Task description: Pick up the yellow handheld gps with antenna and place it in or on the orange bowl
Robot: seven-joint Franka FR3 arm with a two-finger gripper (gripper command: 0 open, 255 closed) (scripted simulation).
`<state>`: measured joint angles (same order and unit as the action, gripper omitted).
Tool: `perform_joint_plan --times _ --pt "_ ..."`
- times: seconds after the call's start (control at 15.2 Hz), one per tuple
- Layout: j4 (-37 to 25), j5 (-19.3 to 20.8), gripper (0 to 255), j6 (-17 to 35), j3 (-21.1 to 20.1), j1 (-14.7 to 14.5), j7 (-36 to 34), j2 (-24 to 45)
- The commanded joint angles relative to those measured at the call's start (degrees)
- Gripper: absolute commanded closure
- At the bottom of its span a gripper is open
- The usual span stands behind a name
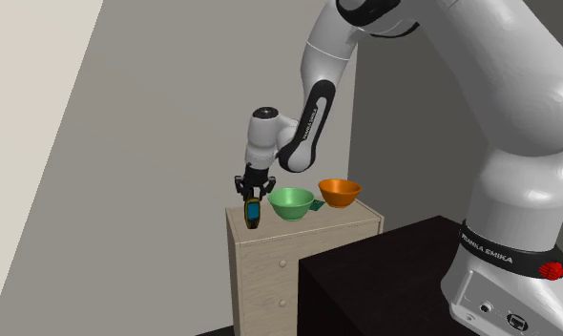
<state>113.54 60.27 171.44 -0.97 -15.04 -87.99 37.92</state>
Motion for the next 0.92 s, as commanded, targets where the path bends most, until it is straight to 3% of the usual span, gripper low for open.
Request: perform_joint_plan --times 0.0,0.86 --pt "0.8 -1.1 255 -0.8 -1.2 1.0 1.5 -1.4" --pt "4.9 -9.9 255 -6.6 -9.4 7.5 11.6 -10.2"
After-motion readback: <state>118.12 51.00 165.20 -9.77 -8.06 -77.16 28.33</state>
